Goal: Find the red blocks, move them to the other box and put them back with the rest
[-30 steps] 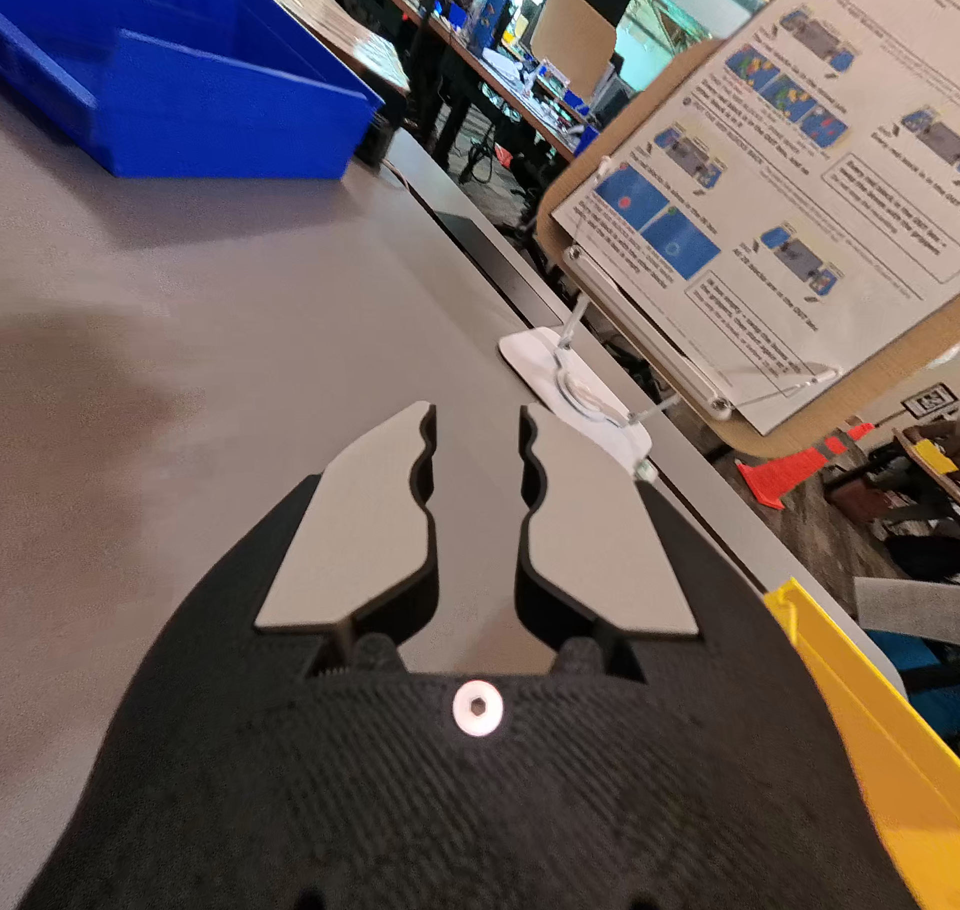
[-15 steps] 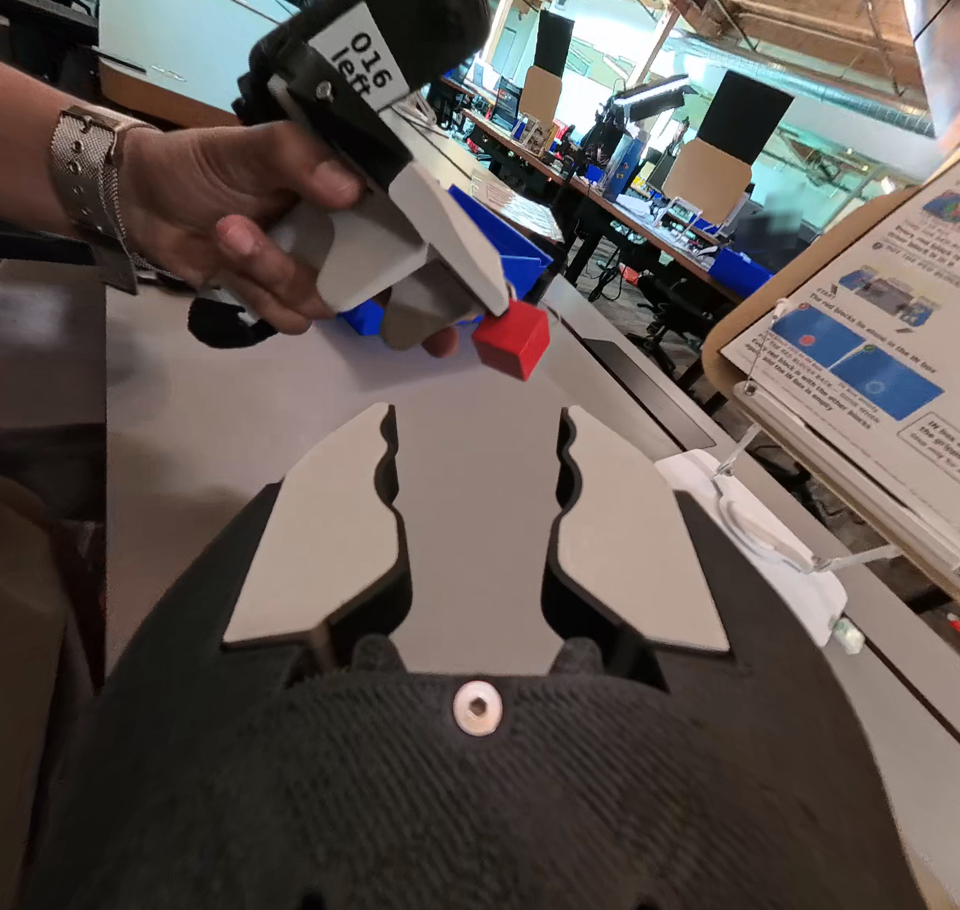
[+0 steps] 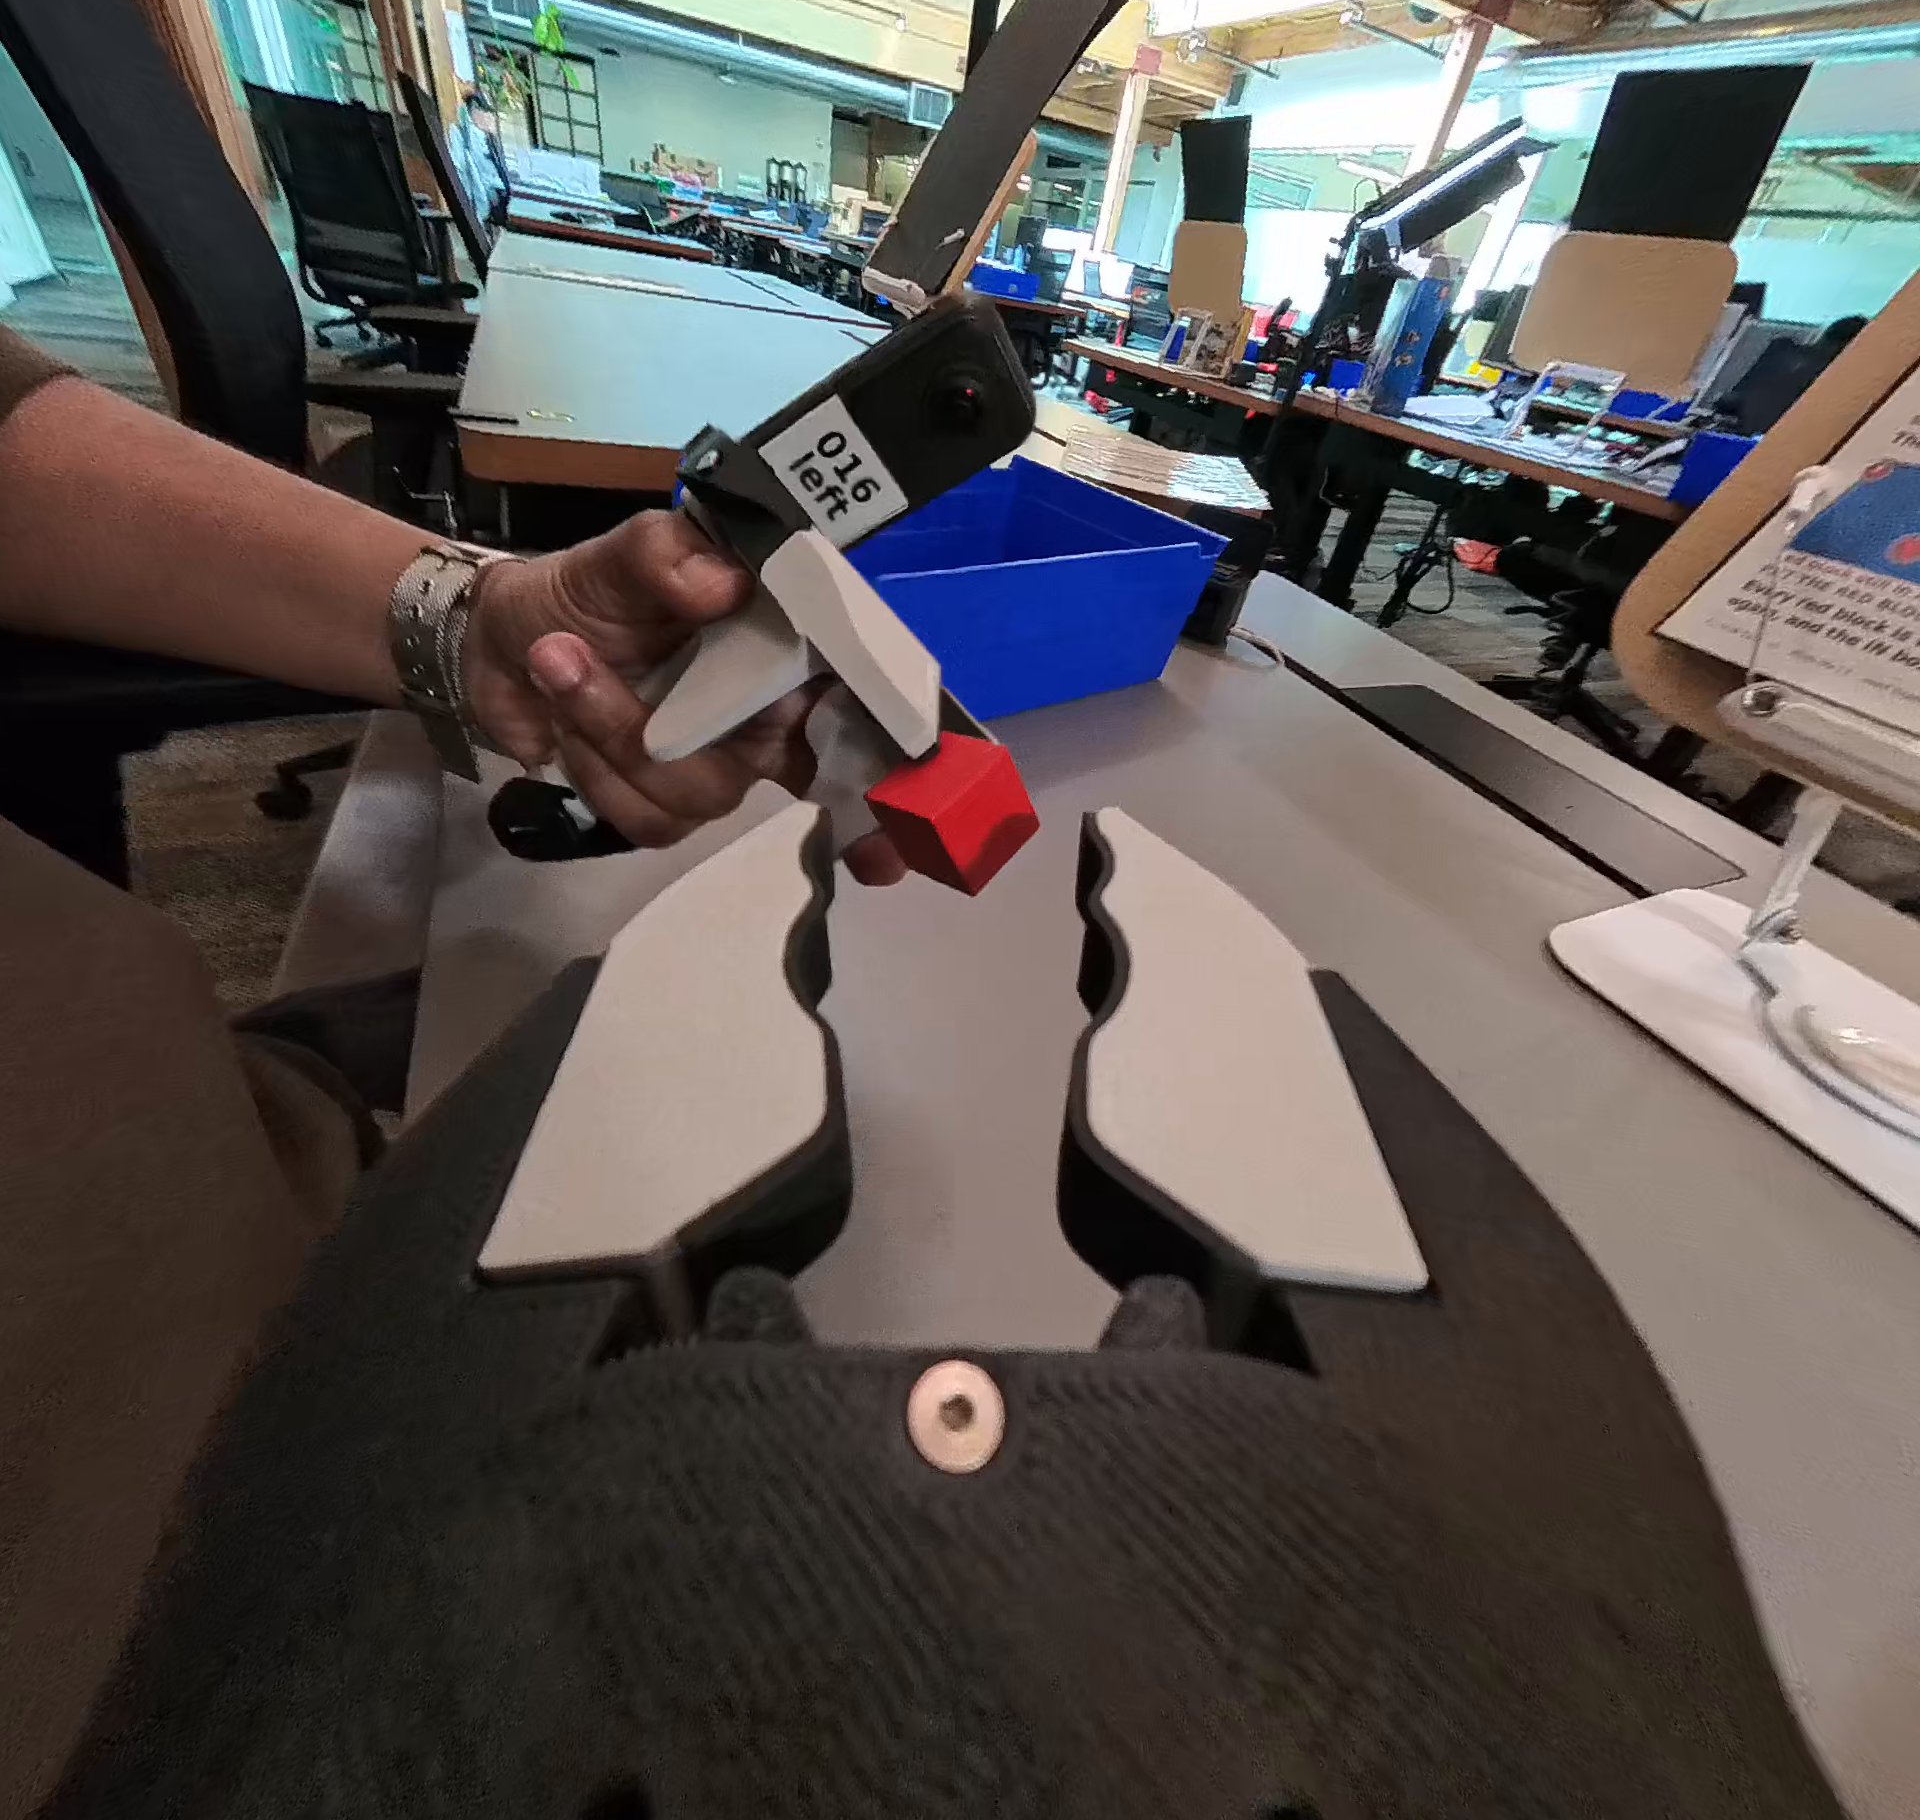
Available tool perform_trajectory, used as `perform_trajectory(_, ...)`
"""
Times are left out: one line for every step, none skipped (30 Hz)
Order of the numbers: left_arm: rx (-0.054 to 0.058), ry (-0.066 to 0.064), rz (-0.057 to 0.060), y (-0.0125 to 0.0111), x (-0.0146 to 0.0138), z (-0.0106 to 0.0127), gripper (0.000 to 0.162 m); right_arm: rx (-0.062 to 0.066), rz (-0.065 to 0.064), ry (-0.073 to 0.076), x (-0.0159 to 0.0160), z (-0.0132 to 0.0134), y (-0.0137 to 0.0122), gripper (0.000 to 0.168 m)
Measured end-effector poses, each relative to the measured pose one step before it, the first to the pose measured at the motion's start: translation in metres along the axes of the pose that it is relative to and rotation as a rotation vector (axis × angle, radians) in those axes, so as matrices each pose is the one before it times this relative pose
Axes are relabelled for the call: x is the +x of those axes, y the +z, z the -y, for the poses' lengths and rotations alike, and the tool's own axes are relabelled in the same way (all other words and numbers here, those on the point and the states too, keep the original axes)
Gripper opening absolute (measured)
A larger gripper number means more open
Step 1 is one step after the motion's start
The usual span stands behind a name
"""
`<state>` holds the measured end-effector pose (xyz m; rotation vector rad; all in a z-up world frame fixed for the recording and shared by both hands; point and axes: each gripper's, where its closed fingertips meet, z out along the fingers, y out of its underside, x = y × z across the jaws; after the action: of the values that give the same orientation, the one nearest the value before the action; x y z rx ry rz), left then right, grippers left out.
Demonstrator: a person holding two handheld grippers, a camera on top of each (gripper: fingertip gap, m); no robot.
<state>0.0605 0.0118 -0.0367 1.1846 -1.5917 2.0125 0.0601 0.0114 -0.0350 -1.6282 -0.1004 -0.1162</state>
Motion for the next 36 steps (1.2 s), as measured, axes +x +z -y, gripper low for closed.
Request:
perform_trajectory(0.0023,-0.0059,-0.0099,0.00071,0.00103,-0.00017,0.023,0.0079,0.0107,0.0223,-0.00084,0.00113,-0.00015,0.045)
perform_trajectory(0.0047,-0.0045,-0.0122,0.00063,0.00175,0.00015,0.023,0.007,0.0086,0.021,-0.00058,0.00098,-0.00012,0.045)
perform_trajectory(0.0022,-0.0017,-0.0105,0.00074,0.00162,-0.00009,0.023,0.0062,0.0083,0.0184,-0.0006,0.00073,-0.00009,0.045)
perform_trajectory(-0.0015,0.003,-0.0066,0.00077,0.00142,-0.0006,0.023,0.0059,0.0087,0.0154,-0.00074,0.00076,-0.00012,0.046)
perform_trajectory(-0.0046,0.0078,-0.0016,0.00078,0.00091,-0.00097,0.023,0.0066,0.0083,0.0129,-0.00061,0.00086,-0.00018,0.046)
perform_trajectory(-0.0028,0.0108,0.0012,0.00069,0.00079,-0.00076,0.023,0.0069,0.0075,0.0117,-0.00061,0.00113,-0.00027,0.047)
perform_trajectory(0.0003,0.0113,-0.0009,0.0004,0.00135,-0.00035,0.023,0.0067,0.0058,0.0103,-0.00041,0.00112,-0.00038,0.047)
perform_trajectory(0.0015,0.0084,-0.0042,0.00043,0.00183,-0.00014,0.023,0.0067,0.0046,0.0073,-0.00046,0.00115,-0.00046,0.047)
perform_trajectory(0.0012,0.0053,-0.0051,0.00041,0.00174,-0.00013,0.023,0.006,0.0032,0.0044,-0.00056,0.00117,-0.00039,0.047)
perform_trajectory(0.0009,0.0035,-0.0039,0.00041,0.00143,-0.0003,0.023,0.0034,0.0017,0.0025,-0.00033,0.00064,-0.00036,0.046)
perform_trajectory(0.0004,0.0024,-0.0039,0.00032,0.00135,-0.00033,0.023,0.0007,0.0008,0.0008,-0.00038,0.00029,-0.00024,0.046)
perform_trajectory(-0.0001,0.002,-0.0057,0.00025,0.00132,-0.00037,0.023,-0.0016,-0.0006,-0.0014,-0.00031,-0.00031,0.00001,0.045)
perform_trajectory(-0.0016,0.0014,-0.0045,0.00028,0.00115,-0.00053,0.023,-0.0032,-0.0014,-0.003,-0.00019,-0.0005,0.00011,0.045)
perform_trajectory(-0.0029,0.0019,-0.0007,0.00019,0.00026,-0.0006,0.023,-0.0027,0.0008,-0.0032,-0.00066,-0.00034,0.00015,0.045)
perform_trajectory(-0.0015,0.0041,0.0008,0.00014,0.00016,-0.00038,0.023,-0.0012,0.0017,-0.0016,-0.00079,-0.00015,0.00015,0.045)
perform_trajectory(-0.0003,0.0041,-0.0014,0.00015,0.00058,-0.00006,0.023,0.0,0.0012,-0.0007,-0.00069,0.00011,0.00013,0.045)
perform_trajectory(-0.0002,0.0025,-0.002,0.00005,0.00061,-0.00014,0.023,0.0015,0.0015,-0.0018,-0.00086,0.00031,0.00015,0.045)
perform_trajectory(-0.001,0.0013,-0.0003,0.00015,0.00029,-0.00022,0.023,0.0022,0.0002,-0.0039,-0.00066,0.0006,-0.00009,0.044)
perform_trajectory(-0.0019,0.0008,0.0004,0.00012,0.00009,-0.00034,0.023,0.0019,-0.0016,-0.0067,-0.00034,0.00047,-0.00021,0.042)
perform_trajectory(-0.002,0.0008,0.0002,0.0001,0.00004,-0.00042,0.023,0.0011,-0.0009,-0.0096,-0.00041,0.00039,-0.00025,0.04)
perform_trajectory(-0.0001,0.0007,-0.0002,-0.00004,0.00005,-0.00008,0.023,0.0001,-0.0003,-0.0103,-0.00053,0.00027,-0.00012,0.038)
perform_trajectory(0.0003,0.0002,-0.0005,-0.00013,-0.00005,0.00017,0.023,-0.0005,-0.0005,-0.0076,-0.0005,-0.00001,-0.00007,0.037)
perform_trajectory(-0.0007,0.0007,-0.0001,-0.00011,-0.00013,0.0,0.023,-0.0011,0.0004,-0.0028,-0.00045,-0.00021,0.00006,0.036)
perform_trajectory(-0.0019,0.0016,-0.001,-0.00005,0.00003,-0.00028,0.023,-0.0015,0.0011,0.0009,-0.00029,-0.00019,0.0001,0.035)
perform_trajectory(-0.0013,0.0021,0.0005,-0.00002,0.00002,-0.00012,0.023,-0.0019,0.0019,0.0029,-0.00015,-0.00036,0.00005,0.035)
perform_trajectory(-0.0011,0.0025,0.0008,0.00005,0.00003,-0.0002,0.023,-0.0014,0.0028,0.0039,-0.00014,-0.00031,-0.00003,0.035)
perform_trajectory(-0.0015,0.0026,0.0,0.00021,0.00016,-0.00031,0.023,-0.0004,0.0025,0.0042,-0.00012,-0.00008,0.00004,0.035)
perform_trajectory(-0.0018,0.0019,-0.001,0.00016,0.0002,-0.00019,0.023,-0.0006,0.002,0.0042,0.00003,-0.0002,-0.00008,0.036)
perform_trajectory(-0.0017,0.0014,-0.0004,0.00017,0.00008,-0.00024,0.023,-0.0009,0.002,0.0032,-0.00008,-0.00014,0.00001,0.036)
perform_trajectory(-0.0015,0.0003,0.0,0.00005,-0.0002,-0.00017,0.023,-0.001,0.0015,0.0005,-0.00003,-0.00014,-0.00009,0.036)
perform_trajectory(-0.0004,-0.0012,-0.0005,0.0001,-0.00027,0.00006,0.023,-0.0004,0.0005,-0.0025,-0.00019,0.00006,-0.00001,0.036)
perform_trajectory(-0.0007,-0.0023,-0.0033,-0.00015,0.0002,0.00002,0.023,0.0004,0.0003,-0.0028,-0.00014,0.00016,-0.00005,0.035)
perform_trajectory(-0.0013,-0.0025,-0.0038,0.00003,0.00025,-0.00005,0.023,0.0006,0.0012,-0.0001,-0.00025,0.00008,-0.00005,0.035)
perform_trajectory(-0.0004,-0.001,-0.0017,-0.00001,0.00009,-0.00013,0.023,0.0,0.0015,0.0018,-0.00013,0.00009,-0.00002,0.035)
perform_trajectory(0.0,-0.0001,0.0,-0.00004,0.00007,-0.00007,0.023,-0.0008,0.0006,0.0017,0.00011,0.00009,0.00002,0.035)
perform_trajectory(0.0018,-0.0006,0.0011,0.00008,-0.00012,0.0004,0.023,-0.0013,-0.0021,0.0031,0.00047,0.00002,0.00017,0.035)
